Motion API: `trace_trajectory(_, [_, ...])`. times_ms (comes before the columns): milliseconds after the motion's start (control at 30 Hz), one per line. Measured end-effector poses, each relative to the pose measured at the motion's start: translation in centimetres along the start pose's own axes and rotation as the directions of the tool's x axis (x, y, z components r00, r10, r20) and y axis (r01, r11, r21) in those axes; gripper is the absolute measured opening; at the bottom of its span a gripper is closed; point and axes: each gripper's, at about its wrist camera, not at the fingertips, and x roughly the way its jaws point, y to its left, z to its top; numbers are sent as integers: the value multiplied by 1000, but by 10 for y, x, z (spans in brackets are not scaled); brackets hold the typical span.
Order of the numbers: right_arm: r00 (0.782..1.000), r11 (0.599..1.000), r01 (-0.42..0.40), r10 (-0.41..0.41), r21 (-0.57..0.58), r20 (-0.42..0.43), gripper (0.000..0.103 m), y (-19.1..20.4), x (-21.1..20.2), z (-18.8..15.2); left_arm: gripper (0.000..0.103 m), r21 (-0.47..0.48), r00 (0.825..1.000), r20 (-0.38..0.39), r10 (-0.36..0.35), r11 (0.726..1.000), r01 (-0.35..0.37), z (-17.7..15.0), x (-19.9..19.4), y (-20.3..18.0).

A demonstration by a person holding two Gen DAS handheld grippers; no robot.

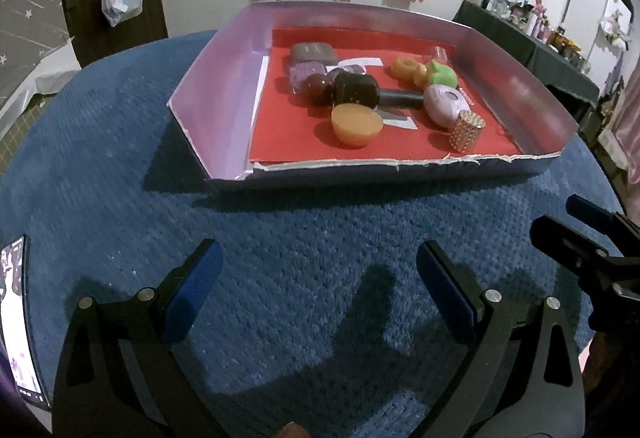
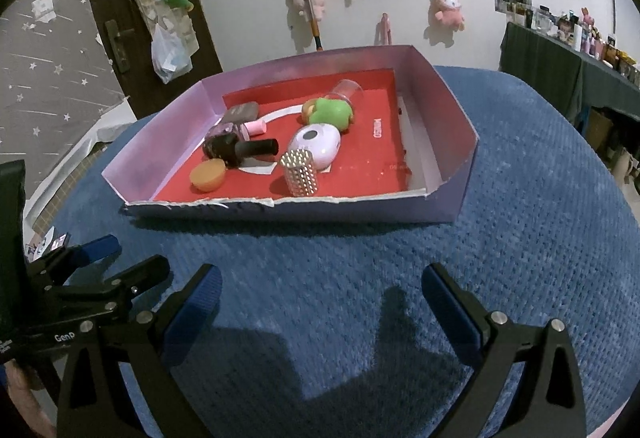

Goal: Organize rigid objects

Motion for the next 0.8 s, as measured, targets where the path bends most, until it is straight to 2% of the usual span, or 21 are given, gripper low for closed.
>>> trace_trajectory(800, [999,999,36,-36,9,-27,102,-6,12,-6,99,7,1000,-24,14,1000,-14,-6,9,1])
